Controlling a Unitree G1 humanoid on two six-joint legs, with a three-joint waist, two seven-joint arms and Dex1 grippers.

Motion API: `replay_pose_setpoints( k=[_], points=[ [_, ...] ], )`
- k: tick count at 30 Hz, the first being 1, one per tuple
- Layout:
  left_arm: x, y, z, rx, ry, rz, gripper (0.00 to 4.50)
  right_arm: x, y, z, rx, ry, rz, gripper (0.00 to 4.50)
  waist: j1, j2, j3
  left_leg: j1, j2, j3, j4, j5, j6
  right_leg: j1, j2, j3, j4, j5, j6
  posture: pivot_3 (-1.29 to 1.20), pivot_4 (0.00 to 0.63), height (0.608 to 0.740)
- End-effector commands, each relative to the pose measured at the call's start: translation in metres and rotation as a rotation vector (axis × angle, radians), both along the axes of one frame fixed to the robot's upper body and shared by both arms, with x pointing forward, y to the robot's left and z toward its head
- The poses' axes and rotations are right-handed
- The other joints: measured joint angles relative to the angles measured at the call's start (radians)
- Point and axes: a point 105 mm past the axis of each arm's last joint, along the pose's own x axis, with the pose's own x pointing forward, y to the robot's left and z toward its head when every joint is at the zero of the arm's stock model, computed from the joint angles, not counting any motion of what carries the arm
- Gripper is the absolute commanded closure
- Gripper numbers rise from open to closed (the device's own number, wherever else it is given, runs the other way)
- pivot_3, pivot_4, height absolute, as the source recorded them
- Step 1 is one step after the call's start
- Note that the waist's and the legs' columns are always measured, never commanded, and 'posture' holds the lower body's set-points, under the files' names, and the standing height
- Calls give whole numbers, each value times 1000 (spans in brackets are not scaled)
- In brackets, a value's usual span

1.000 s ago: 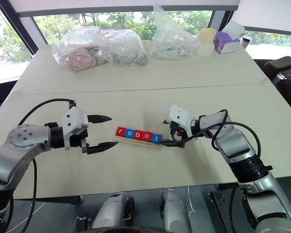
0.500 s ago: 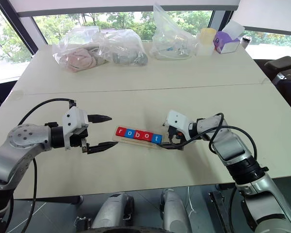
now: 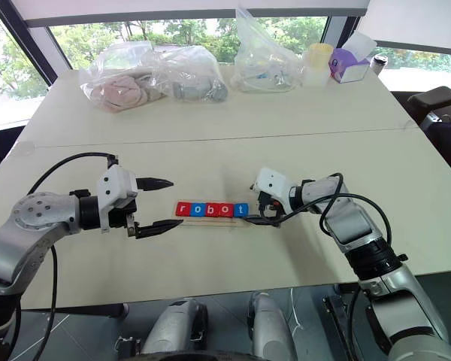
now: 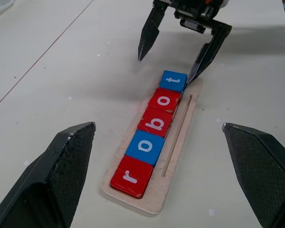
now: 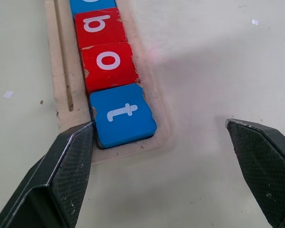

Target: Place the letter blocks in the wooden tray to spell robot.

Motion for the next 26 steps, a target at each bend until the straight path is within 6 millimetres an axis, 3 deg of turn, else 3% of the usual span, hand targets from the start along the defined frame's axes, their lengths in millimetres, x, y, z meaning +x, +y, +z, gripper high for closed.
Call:
replay_pose_setpoints(
  k=[1, 5, 9, 15, 20, 26],
  points=[
    [-3, -6, 10, -5, -43, -28, 0, 11, -6, 5, -28, -51, -39, 44, 0, 0, 0, 0, 0, 0, 0, 0, 0, 0, 0, 0, 0, 0, 0, 0, 150, 740],
    [-4, -4, 9, -5, -38, -24, 0, 1, -5, 16, -9, -25, 10, 44, 0, 0, 0, 0, 0, 0, 0, 0, 0, 0, 0, 0, 0, 0, 0, 0, 150, 740],
    [-6, -1, 9, -2, -26, -18, 0, -8, -3, 42, 48, -18, 28, 44, 2, 0, 0, -2, 0, 0, 0, 0, 0, -1, 0, 0, 0, 1, -1, 0, 150, 740],
    [-9, 9, 10, -5, -7, 11, 0, -35, -18, 79, 94, 15, 34, 44, 2, 0, 0, -4, 0, -1, 0, 0, 0, -3, 0, -1, -1, 1, -1, 0, 150, 740],
    [-12, 19, 11, -8, 7, 57, 0, -60, -39, 79, 71, 81, -15, 44, 3, 0, 0, -5, 0, -2, 0, 0, 0, -3, -1, -1, -1, 0, 0, 0, 150, 740],
    [-16, 31, 10, 5, 30, 95, 0, -75, -55, 76, 82, 128, -85, 44, 0, 0, 0, -5, 0, -1, 0, 0, 0, -4, -1, -1, -2, -2, 3, 0, 150, 740]
  ],
)
